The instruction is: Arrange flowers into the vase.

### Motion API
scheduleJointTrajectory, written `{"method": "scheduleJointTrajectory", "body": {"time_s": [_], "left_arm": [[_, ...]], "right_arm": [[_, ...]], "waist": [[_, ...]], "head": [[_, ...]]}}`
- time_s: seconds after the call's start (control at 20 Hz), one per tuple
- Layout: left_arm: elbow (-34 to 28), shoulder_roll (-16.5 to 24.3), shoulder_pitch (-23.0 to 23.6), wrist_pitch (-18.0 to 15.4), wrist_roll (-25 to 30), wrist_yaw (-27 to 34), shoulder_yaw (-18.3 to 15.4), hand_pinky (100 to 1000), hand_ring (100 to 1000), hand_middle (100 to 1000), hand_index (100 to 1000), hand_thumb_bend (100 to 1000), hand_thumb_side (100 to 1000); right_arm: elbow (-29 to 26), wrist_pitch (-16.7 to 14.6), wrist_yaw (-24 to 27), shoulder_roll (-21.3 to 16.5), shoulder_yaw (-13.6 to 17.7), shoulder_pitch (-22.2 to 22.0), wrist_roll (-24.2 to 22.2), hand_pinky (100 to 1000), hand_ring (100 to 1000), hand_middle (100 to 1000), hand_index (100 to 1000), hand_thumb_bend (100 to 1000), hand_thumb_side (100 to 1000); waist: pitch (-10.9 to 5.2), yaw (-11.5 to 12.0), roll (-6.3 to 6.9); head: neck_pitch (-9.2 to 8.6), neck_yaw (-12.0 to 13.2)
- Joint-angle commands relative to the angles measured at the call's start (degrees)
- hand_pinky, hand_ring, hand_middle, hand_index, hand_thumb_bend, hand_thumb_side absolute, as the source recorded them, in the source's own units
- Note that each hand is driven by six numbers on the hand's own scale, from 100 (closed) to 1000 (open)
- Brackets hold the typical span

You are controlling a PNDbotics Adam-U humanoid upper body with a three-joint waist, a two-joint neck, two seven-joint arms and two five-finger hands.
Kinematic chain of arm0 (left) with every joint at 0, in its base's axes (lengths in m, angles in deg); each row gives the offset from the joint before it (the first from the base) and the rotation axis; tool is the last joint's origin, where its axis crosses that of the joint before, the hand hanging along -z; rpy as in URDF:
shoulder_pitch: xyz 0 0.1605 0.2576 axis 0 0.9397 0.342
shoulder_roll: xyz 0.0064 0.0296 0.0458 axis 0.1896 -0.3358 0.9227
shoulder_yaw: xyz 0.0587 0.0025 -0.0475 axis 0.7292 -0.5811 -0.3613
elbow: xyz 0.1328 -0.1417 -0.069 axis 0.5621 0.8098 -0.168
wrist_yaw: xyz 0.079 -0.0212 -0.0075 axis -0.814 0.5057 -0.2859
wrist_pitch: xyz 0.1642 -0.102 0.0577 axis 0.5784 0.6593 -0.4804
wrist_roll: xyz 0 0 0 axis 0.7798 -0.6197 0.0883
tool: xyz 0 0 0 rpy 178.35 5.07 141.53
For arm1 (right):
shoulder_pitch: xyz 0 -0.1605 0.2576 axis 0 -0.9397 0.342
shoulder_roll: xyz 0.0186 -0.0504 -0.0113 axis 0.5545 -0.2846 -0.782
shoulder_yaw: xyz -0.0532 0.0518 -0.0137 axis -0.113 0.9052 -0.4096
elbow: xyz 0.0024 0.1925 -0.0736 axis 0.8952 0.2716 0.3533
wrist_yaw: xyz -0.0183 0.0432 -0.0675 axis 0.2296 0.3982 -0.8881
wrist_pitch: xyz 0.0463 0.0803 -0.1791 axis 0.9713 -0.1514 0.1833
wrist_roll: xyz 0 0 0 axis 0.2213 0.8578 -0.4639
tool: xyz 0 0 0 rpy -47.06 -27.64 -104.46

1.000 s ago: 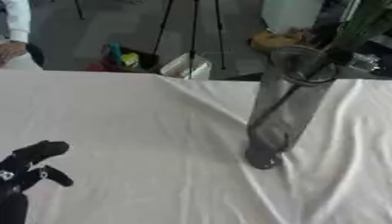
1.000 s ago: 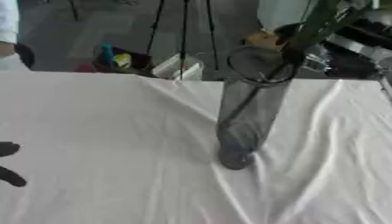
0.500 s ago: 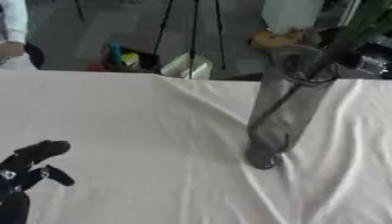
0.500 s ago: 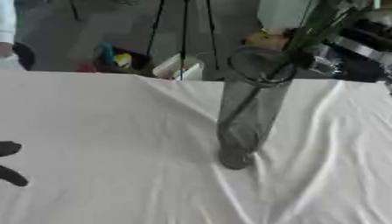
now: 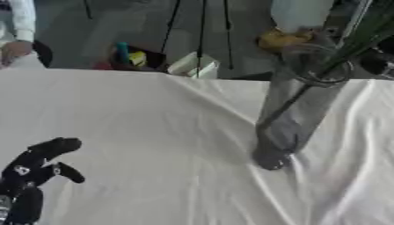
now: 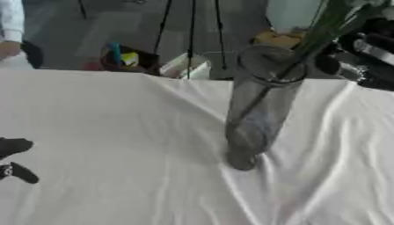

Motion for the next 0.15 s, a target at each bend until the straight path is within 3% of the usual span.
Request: {"method": "scheduleJointTrajectory", "body": {"time_s": [0.05,0.15], "left_arm": [[-1.07,0.22,-0.55,-0.06,-0.37,-0.37,-0.32,475,804,756,896,100,1000],[-1.07,0.22,-0.56,-0.03,-0.42,-0.42,-0.36,475,805,756,896,100,1000]], "right_arm": [[-1.10,0.11,0.58,-3.07,1.57,-0.47,0.82,890,783,784,951,474,1000],[-1.30,0.21,0.56,-3.07,1.97,-1.27,1.18,891,782,783,950,474,1000]], "waist": [[-0.31,-0.09,0.64],[-0.32,-0.01,0.62]], "head": [[0.05,0.57],[0.07,0.74]]}}
